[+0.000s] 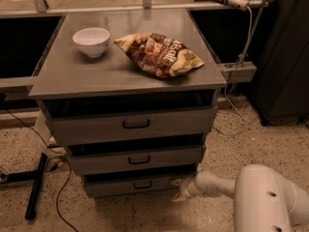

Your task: Close bottom drawer

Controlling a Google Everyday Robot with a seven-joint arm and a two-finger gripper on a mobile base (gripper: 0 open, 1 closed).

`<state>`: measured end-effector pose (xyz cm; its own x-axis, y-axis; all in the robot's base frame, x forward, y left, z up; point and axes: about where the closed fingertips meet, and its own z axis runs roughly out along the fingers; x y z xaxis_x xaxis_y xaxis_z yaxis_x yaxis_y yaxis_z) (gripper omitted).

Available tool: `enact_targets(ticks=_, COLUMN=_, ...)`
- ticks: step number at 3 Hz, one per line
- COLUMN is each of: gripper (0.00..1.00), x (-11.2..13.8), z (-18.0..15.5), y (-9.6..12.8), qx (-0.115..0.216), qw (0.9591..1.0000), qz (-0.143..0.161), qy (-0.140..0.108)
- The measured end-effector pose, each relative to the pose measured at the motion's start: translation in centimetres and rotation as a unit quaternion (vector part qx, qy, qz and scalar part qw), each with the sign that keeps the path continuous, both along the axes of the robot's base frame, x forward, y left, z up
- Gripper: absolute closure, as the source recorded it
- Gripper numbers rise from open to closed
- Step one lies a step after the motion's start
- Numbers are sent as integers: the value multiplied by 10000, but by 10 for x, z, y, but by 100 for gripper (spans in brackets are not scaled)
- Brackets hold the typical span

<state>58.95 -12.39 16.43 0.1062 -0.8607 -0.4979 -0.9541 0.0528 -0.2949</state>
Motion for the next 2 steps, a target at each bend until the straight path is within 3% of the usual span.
enact_targets(ticks=1, gripper=0, x=0, z=0, y=0, qx=0, qw=10000, qz=0, qy=0)
enact_targets(ticks=2, gripper=0, x=0, z=0, y=0, qx=0, qw=10000, qz=0, qy=0)
